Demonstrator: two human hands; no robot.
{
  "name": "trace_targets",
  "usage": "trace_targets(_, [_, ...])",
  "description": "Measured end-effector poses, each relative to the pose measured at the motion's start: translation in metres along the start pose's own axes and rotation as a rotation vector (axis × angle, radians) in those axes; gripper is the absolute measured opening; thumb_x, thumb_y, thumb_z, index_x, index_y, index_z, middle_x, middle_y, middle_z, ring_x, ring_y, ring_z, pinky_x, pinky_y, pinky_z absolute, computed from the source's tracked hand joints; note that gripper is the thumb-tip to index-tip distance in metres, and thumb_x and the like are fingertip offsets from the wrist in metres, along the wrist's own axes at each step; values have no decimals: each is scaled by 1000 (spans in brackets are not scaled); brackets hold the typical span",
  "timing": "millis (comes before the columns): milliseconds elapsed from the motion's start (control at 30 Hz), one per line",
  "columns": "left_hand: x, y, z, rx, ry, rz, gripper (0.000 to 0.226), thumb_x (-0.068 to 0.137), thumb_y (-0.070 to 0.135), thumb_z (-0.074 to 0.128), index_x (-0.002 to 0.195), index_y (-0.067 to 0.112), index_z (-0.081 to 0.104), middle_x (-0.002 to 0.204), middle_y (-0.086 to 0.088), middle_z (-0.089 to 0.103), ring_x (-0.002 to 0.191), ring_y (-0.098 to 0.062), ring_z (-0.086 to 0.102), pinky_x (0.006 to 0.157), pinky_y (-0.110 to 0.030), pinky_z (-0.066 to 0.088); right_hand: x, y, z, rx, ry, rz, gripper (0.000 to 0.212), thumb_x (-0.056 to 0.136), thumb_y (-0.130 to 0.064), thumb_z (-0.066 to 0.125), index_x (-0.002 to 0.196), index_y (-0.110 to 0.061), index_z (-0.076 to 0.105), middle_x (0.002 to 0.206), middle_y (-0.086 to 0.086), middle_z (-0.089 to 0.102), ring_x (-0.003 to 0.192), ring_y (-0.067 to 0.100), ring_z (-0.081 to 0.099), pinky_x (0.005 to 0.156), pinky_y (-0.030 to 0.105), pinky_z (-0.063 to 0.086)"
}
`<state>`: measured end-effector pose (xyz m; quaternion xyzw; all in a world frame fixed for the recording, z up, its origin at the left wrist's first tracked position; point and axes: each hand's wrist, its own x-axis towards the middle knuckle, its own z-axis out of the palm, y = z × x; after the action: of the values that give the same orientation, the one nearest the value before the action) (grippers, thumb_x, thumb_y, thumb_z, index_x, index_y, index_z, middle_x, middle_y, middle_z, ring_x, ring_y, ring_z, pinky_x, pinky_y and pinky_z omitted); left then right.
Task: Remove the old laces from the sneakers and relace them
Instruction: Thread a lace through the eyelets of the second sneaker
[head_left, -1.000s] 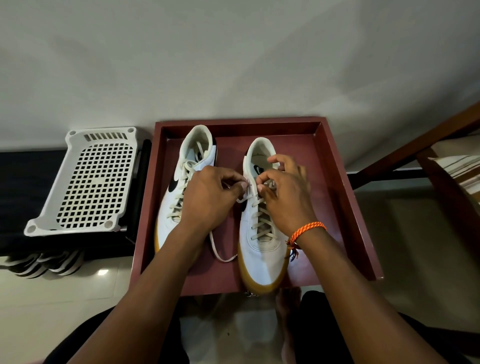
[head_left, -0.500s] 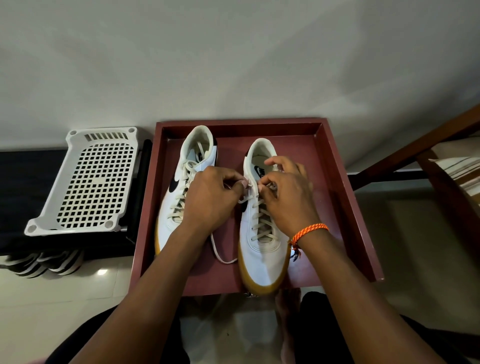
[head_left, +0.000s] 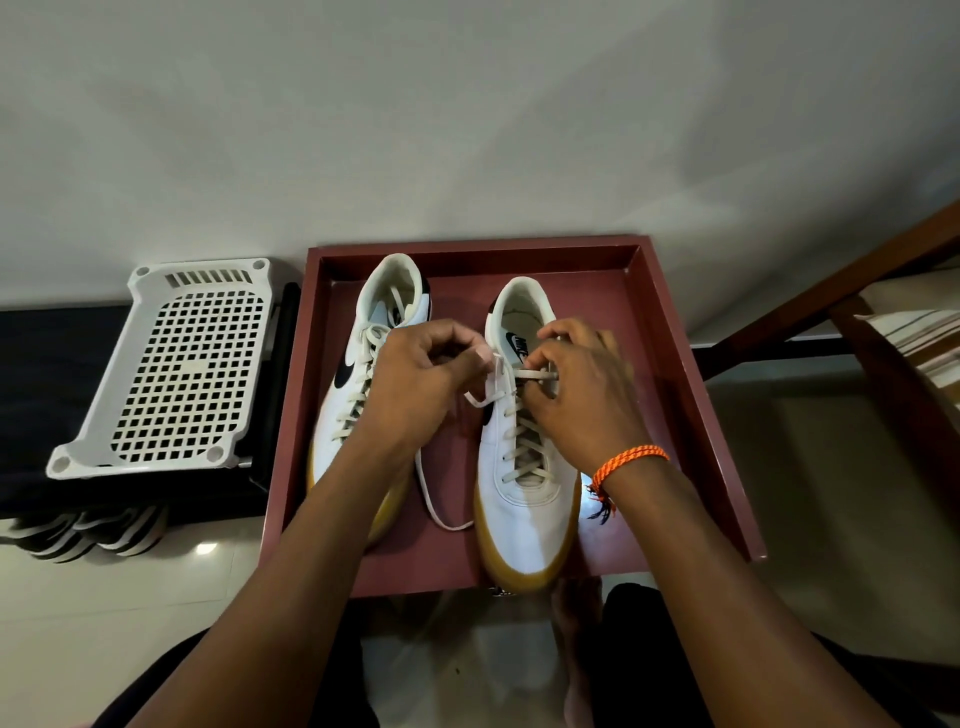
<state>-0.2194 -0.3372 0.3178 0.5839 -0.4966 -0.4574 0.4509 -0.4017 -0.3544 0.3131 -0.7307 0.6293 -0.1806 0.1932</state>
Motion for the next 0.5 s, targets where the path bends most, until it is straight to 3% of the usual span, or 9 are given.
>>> trace_targets(67, [-1, 5, -2, -216, -16, -29, 8, 99, 3, 68, 94, 2, 75, 91, -17, 79, 82, -28, 76, 76, -33, 62, 0, 1, 1, 2, -9, 0, 13, 87, -18, 74, 97, -25, 74, 135, -10, 57, 124, 21, 46, 102, 45, 43])
trace_targets(133, [-2, 11, -3, -440, -56, -67, 9, 100, 4, 65, 95, 2, 71, 96, -19, 76, 92, -28, 76, 84, -35, 63, 1, 2, 1, 10, -16, 1, 14, 87, -18, 73, 100, -24, 74, 136, -10, 57, 124, 21, 46, 102, 47, 44])
trace_targets(233, [-4, 17, -8, -812, -95, -66, 14, 103, 11, 57, 92, 12, 67, 94, -9, 74, 94, -22, 74, 90, -42, 63, 1, 4, 2, 26, -18, -5, 16, 87, -19, 74, 103, -24, 74, 136, -11, 58, 123, 21, 46, 102, 48, 45])
trace_targets(300, [-2, 19, -14, -922, -65, -76, 17, 104, 14, 52, 93, 15, 66, 96, -4, 74, 91, -19, 72, 89, -42, 63, 1, 5, 1, 40, -9, -11, 15, 88, -21, 75, 102, -24, 75, 135, -11, 59, 122, 20, 46, 101, 47, 45])
trace_targets(333, [0, 20, -15, -869, -34, -90, 19, 105, 13, 49, 95, 15, 65, 97, -6, 74, 88, -21, 71, 85, -41, 62, 1, 6, 2, 50, -7, -11, 14, 88, -21, 75, 102, -24, 75, 135, -11, 60, 123, 20, 46, 101, 47, 45])
trace_targets(400, [4, 19, -12, -548, 59, -113, 21, 103, 17, 45, 101, 9, 64, 92, -10, 71, 77, -24, 69, 70, -38, 58, 1, 6, 2, 55, -8, -8, 13, 88, -20, 75, 101, -24, 75, 135, -11, 60, 123, 20, 45, 101, 48, 45])
trace_targets(500, [1, 5, 3, 154, 30, -2, 41, 98, 57, 57, 93, 18, 69, 79, 4, 73, 68, -18, 69, 63, -35, 53, 2, 7, 2, 34, -16, -16, 13, 89, -20, 77, 101, -24, 74, 135, -10, 60, 123, 23, 47, 101, 49, 46])
